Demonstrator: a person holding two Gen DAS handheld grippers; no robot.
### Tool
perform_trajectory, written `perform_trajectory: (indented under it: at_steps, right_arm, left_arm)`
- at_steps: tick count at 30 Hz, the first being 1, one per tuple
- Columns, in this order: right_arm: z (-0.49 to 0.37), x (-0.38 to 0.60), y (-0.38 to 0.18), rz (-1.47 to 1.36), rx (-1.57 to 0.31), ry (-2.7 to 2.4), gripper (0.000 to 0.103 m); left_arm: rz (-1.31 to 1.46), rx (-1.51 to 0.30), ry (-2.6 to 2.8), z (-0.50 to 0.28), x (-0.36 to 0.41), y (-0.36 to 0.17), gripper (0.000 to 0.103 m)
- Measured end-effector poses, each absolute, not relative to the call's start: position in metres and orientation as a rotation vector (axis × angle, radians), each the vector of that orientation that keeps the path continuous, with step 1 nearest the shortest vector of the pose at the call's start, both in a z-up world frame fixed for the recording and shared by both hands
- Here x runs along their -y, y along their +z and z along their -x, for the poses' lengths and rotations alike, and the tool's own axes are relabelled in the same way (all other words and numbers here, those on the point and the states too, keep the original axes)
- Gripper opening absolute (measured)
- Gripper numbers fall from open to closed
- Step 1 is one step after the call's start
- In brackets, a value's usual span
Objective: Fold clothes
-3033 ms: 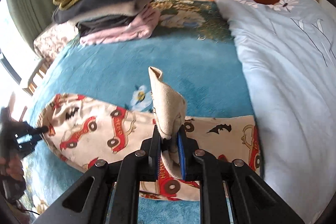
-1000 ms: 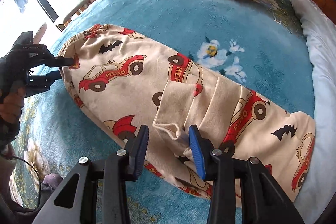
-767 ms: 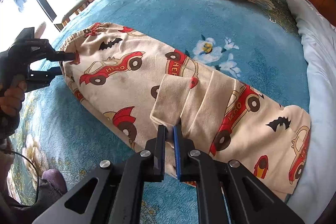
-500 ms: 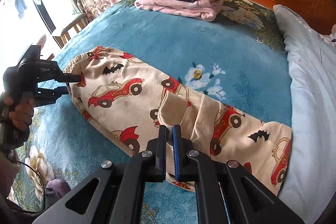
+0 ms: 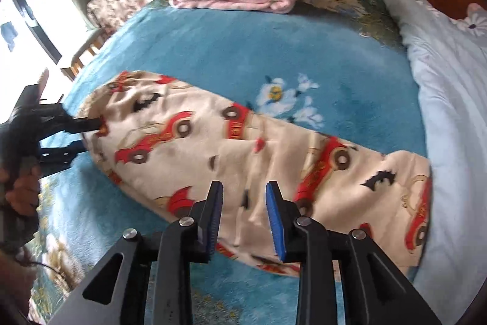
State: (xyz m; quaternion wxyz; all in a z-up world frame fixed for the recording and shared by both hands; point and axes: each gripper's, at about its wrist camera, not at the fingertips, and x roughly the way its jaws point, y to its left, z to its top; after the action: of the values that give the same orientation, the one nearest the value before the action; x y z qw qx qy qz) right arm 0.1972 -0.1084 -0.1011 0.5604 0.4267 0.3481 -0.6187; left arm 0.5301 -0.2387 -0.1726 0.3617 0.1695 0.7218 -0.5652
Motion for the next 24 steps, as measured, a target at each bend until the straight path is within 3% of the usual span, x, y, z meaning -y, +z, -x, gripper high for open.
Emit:
perform_trajectory:
  at_steps: [3,5,10,12,13,15,17,21,24]
  right_arm:
    - [-0.191,0.11,-0.118,-1.084,-0.84,-1.471,0.031]
    - [-0.195,0.108,-0.131,-1.113,-0.869,-1.462,0.038]
    - [-0.196,0.104,-0.137,-1.108,-0.881,-1.476,0.037]
    - [-0.194,0.104,-0.136,-1.104,-0.891,-1.492,0.031]
    - [-0.193,0.104,-0.136,-1.102,-0.901,-1.501,0.018]
    - [-0.192,0.103,-0.139,-1.115,-0.908,-1.493,0.017]
    - [-0.189,0.103,-0.138,-1.141,-0.882,-1.493,0.009]
    - [-0.181,0.1,-0.112,-1.171,-0.682,-1.462,0.006]
    - [-0.195,0.102,-0.096,-1.11,-0.664,-1.401,0.006]
  left_arm:
    - [-0.433,-1.866,-1.459,-0.531,0.239,-0.173,0.037]
    - [-0.429,-1.87,-1.461,-0.532,0.239,-0.174,0.037]
    - [-0.423,-1.876,-1.462,-0.533,0.239,-0.174,0.037]
    - [-0.422,-1.877,-1.462,-0.533,0.238,-0.174,0.037]
    - [-0.42,-1.878,-1.462,-0.533,0.238,-0.175,0.037]
    - [-0.418,-1.88,-1.463,-0.533,0.238,-0.175,0.037]
    - [-0.416,-1.882,-1.464,-0.533,0.237,-0.175,0.037]
    - [-0.412,-1.879,-1.463,-0.533,0.237,-0.176,0.037]
    - [-0.408,-1.878,-1.466,-0.532,0.237,-0.175,0.041]
